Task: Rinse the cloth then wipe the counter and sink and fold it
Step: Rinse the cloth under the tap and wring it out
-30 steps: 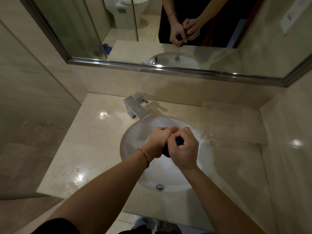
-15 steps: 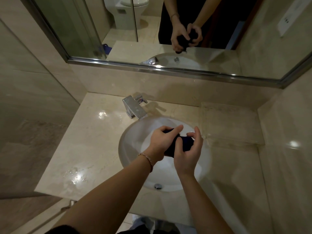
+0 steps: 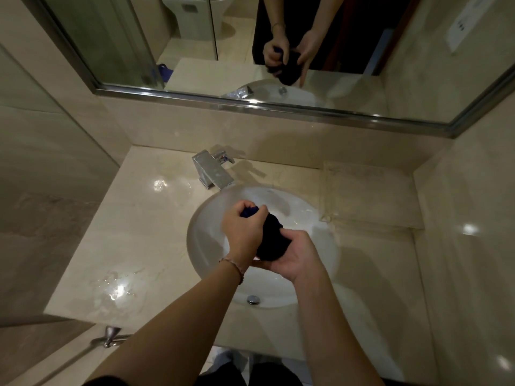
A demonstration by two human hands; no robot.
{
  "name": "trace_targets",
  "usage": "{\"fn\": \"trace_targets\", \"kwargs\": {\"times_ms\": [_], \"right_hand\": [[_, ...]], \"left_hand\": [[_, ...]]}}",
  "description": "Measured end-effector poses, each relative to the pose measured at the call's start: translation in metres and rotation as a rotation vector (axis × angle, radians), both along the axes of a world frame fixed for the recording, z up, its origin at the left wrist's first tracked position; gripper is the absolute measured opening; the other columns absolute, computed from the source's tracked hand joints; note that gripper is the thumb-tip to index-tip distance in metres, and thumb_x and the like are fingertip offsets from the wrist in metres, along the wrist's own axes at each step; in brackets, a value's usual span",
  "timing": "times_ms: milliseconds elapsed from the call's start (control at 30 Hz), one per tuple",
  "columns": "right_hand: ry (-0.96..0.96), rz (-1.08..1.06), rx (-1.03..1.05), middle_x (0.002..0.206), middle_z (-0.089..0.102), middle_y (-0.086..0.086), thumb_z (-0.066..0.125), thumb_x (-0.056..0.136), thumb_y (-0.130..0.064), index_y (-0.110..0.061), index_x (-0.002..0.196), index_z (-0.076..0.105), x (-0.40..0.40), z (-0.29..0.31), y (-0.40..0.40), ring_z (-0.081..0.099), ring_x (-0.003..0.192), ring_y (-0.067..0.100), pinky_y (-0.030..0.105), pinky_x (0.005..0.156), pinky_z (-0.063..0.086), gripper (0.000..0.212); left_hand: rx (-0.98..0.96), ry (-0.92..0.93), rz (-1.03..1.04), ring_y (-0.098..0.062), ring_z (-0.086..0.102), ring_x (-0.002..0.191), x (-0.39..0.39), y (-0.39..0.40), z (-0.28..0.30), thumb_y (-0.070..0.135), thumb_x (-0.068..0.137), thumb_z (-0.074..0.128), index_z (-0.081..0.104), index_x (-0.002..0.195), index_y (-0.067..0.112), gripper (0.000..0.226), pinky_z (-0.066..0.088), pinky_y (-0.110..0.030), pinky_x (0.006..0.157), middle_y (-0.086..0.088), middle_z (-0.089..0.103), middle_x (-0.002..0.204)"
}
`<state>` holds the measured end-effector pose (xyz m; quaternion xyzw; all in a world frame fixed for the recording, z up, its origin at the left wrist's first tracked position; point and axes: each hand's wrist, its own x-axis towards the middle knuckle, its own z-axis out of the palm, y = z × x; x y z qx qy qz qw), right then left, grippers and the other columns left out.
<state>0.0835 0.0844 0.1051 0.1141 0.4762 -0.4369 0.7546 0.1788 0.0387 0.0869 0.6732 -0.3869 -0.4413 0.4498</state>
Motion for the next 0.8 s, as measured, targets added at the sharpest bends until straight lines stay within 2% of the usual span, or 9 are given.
{"fn": "trace_targets", "kwargs": {"times_ms": [67, 133, 200, 267, 400, 500, 600, 700, 800], "right_hand": [[0.038, -0.108, 0.084, 0.112, 0.066, 0.024, 0.048, 0.087, -0.024, -0.005, 0.116, 0.061, 0.004, 0.003, -0.009, 0.061, 0.107, 0.045, 0.06, 0.099, 0.045, 0.037], [0.108, -0.176, 0.212, 0.107, 0.067, 0.017, 0.057, 0.081, -0.045, -0.011, 0.111, 0.062, 0.012, 0.004, -0.02, 0.062, 0.1, 0.04, 0.051, 0.097, 0.045, 0.045], [0.23, -0.23, 0.28, 0.106, 0.07, 0.013, 0.07, 0.07, -0.059, -0.016, 0.111, 0.063, 0.021, -0.002, -0.029, 0.065, 0.097, 0.039, 0.053, 0.093, 0.048, 0.06], [0.344, -0.355, 0.25, 0.099, 0.07, 0.013, 0.079, 0.073, -0.046, -0.012, 0.102, 0.063, 0.03, -0.002, -0.031, 0.068, 0.09, 0.038, 0.053, 0.082, 0.058, 0.047], [0.678, -0.477, 0.041, 0.083, 0.07, 0.01, 0.066, 0.08, -0.005, -0.007, 0.08, 0.063, 0.037, 0.0, -0.024, 0.069, 0.076, 0.027, 0.037, 0.062, 0.06, 0.003], [0.987, -0.357, -0.135, 0.082, 0.066, 0.0, 0.065, 0.078, -0.008, -0.015, 0.082, 0.063, 0.034, 0.001, -0.019, 0.065, 0.078, 0.023, 0.032, 0.062, 0.057, 0.008], [1.296, -0.212, -0.31, 0.092, 0.065, -0.012, 0.066, 0.078, -0.016, -0.023, 0.1, 0.065, 0.029, 0.013, -0.016, 0.063, 0.085, 0.009, 0.027, 0.069, 0.056, 0.024], [1.589, -0.196, -0.594, 0.078, 0.062, -0.006, 0.061, 0.074, -0.024, -0.016, 0.081, 0.062, 0.024, 0.021, -0.011, 0.06, 0.07, 0.011, 0.025, 0.058, 0.049, 0.011], [1.792, -0.156, -0.799, 0.074, 0.053, -0.005, 0.058, 0.074, -0.024, -0.011, 0.074, 0.056, 0.016, 0.024, -0.009, 0.05, 0.059, 0.012, 0.021, 0.048, 0.04, 0.012]], "left_hand": [[-0.029, -0.014, -0.042, -0.005, 0.053, 0.064, -0.002, 0.005, -0.001, 0.009, 0.078, 0.075, 0.056, 0.065, 0.021, 0.025, 0.053, -0.033, 0.067, 0.003, 0.059, 0.067], [-0.039, -0.01, -0.063, 0.0, 0.052, 0.063, -0.005, 0.012, -0.002, 0.007, 0.078, 0.075, 0.058, 0.07, 0.019, 0.022, 0.051, -0.024, 0.065, 0.005, 0.059, 0.069], [-0.02, 0.026, -0.04, -0.002, 0.055, 0.066, -0.008, 0.015, -0.002, 0.007, 0.077, 0.075, 0.06, 0.074, 0.018, 0.019, 0.054, -0.025, 0.067, 0.005, 0.061, 0.072], [0.017, 0.109, -0.005, -0.01, 0.058, 0.069, -0.009, 0.013, 0.002, 0.006, 0.077, 0.075, 0.061, 0.073, 0.016, 0.018, 0.057, -0.033, 0.07, 0.003, 0.061, 0.072], [0.168, 0.3, 0.026, -0.02, 0.059, 0.067, -0.01, -0.004, 0.017, 0.003, 0.081, 0.074, 0.059, 0.071, 0.011, 0.02, 0.054, -0.033, 0.059, -0.004, 0.059, 0.067], [0.39, 0.464, 0.009, -0.024, 0.065, 0.065, -0.007, -0.018, 0.024, 0.013, 0.085, 0.076, 0.066, 0.082, 0.006, 0.013, 0.055, -0.03, 0.056, -0.008, 0.067, 0.074], [0.569, 0.583, -0.094, -0.028, 0.07, 0.075, -0.004, -0.028, 0.027, 0.028, 0.085, 0.077, 0.069, 0.095, 0.005, 0.026, 0.057, -0.034, 0.062, -0.009, 0.07, 0.085], [0.611, 0.614, -0.271, -0.026, 0.067, 0.067, -0.004, -0.033, 0.035, 0.025, 0.088, 0.07, 0.063, 0.092, 0.004, 0.023, 0.055, -0.032, 0.056, -0.01, 0.066, 0.077], [0.594, 0.537, -0.419, -0.022, 0.06, 0.06, -0.005, -0.037, 0.038, 0.016, 0.088, 0.063, 0.058, 0.075, 0.007, 0.016, 0.05, -0.03, 0.055, -0.008, 0.057, 0.068]]}}
